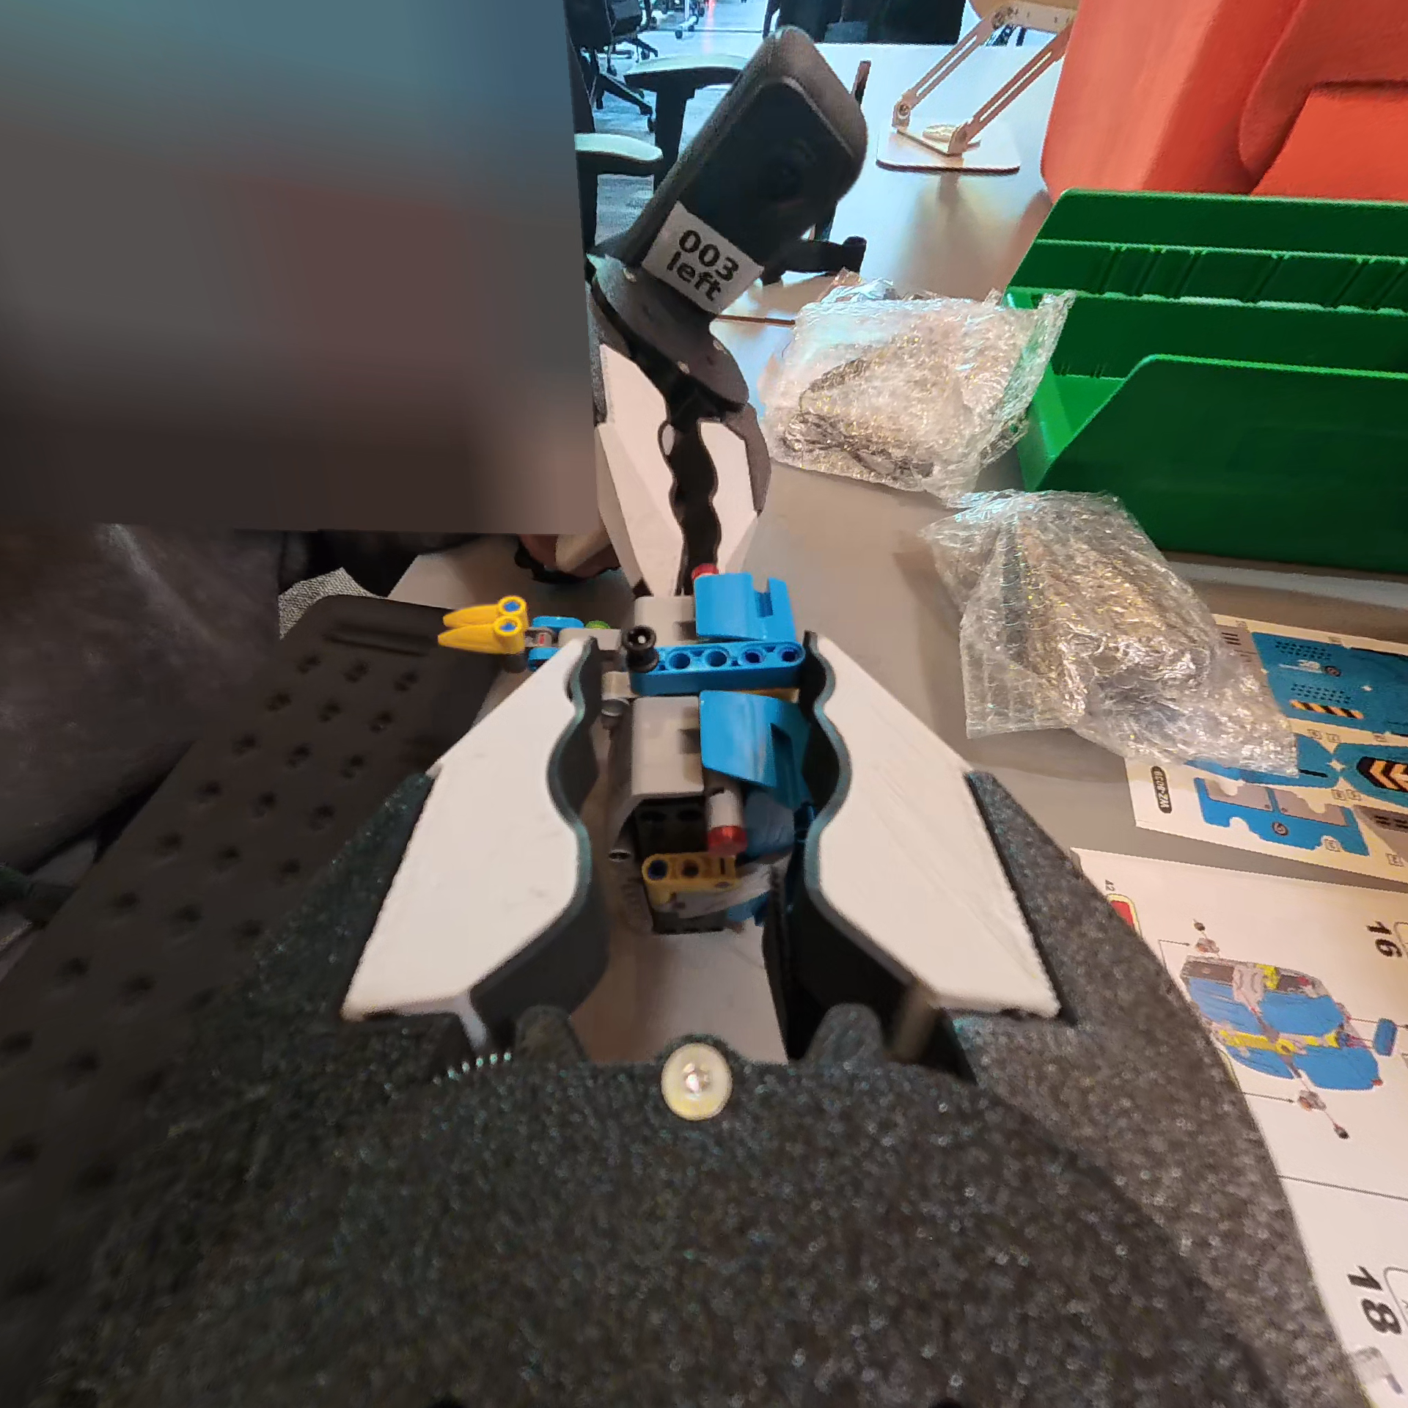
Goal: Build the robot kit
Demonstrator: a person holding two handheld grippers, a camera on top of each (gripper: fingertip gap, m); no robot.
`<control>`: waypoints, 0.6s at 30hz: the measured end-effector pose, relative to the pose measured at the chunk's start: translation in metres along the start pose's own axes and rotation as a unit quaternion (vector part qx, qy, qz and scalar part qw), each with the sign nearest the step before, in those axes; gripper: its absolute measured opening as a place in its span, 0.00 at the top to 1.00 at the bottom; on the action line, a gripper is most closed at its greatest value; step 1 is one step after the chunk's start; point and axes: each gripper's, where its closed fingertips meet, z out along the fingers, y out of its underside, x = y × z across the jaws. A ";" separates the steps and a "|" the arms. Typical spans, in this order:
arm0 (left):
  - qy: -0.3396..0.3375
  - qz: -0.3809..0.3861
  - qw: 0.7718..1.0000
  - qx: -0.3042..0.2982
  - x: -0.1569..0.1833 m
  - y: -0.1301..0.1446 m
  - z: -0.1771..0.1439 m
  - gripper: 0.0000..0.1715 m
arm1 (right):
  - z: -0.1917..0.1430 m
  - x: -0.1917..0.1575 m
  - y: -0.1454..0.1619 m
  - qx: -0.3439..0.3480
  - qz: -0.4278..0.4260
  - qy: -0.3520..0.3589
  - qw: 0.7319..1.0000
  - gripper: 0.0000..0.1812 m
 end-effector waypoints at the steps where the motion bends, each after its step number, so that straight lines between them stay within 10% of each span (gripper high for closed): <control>1: 0.000 0.001 1.000 -0.001 0.000 0.000 0.000 0.96 | 0.000 0.000 0.000 -0.001 0.000 0.000 1.000 0.71; 18: 0.011 0.016 1.000 -0.019 0.001 0.000 0.001 0.96 | 0.001 -0.001 0.000 -0.004 0.004 0.000 1.000 0.71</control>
